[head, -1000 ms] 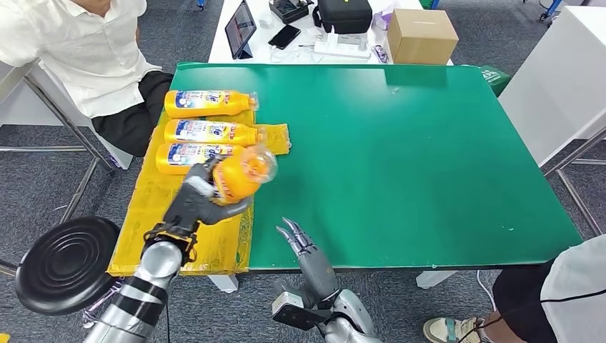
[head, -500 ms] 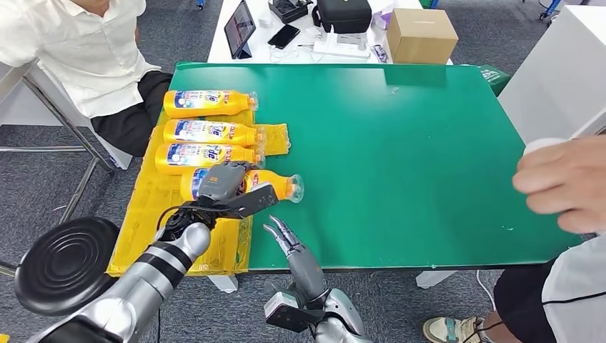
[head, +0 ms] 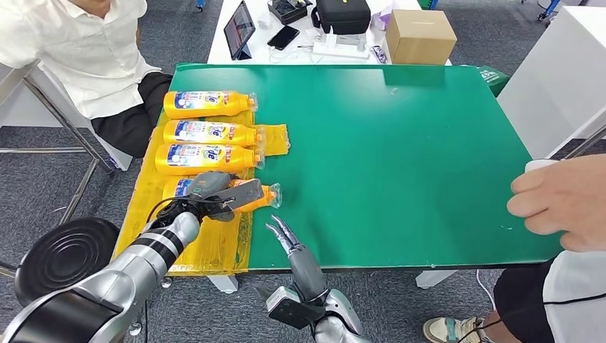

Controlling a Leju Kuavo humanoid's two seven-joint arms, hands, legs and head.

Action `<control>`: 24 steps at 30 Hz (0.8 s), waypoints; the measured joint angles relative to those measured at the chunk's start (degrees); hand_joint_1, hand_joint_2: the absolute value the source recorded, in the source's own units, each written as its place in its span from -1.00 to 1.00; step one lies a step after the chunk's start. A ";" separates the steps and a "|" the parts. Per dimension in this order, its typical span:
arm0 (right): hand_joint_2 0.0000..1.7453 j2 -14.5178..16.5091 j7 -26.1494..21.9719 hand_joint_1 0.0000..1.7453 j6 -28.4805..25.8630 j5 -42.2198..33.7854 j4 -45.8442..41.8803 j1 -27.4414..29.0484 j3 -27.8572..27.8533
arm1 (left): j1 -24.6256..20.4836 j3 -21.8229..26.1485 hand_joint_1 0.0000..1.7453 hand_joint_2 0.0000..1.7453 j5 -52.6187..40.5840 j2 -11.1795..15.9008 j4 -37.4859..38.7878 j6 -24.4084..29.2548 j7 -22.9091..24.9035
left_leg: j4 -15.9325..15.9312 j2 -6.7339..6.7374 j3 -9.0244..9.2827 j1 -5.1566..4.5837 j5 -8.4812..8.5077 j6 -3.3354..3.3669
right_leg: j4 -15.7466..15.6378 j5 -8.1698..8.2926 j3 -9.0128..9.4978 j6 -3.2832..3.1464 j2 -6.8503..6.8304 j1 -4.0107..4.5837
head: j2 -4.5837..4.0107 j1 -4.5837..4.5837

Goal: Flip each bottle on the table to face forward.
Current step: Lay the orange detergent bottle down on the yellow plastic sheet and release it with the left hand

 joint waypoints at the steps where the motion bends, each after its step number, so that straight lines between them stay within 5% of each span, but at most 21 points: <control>1: 1.00 0.00 0.00 -1.00 0.10 -0.21 0.27 -0.21 0.00 | -0.41 0.19 -0.52 1.00 0.10 0.04 0.50 -0.87 -0.32 | 0.00 0.00 0.04 0.00 0.00 0.00 | 0.00 0.00 0.02 0.00 0.00 0.00 | 0.00 0.01; 2: 1.00 0.00 0.00 -1.00 0.24 -0.42 0.54 -0.40 0.00 | -0.75 0.38 -0.96 1.00 0.25 0.10 0.94 -1.65 -0.59 | 0.00 0.00 0.07 0.00 0.00 -0.01 | 0.00 0.00 0.04 -0.01 0.00 0.01 | 0.00 0.01; 24: 1.00 -0.71 0.00 -1.00 -1.14 -2.73 3.47 -1.52 -0.03 | -1.19 2.87 -1.00 1.00 5.00 0.49 1.56 -6.05 -8.70 | 0.00 -0.05 0.08 0.07 0.07 -0.09 | 0.01 0.02 0.09 -0.03 -0.01 0.08 | 0.00 0.01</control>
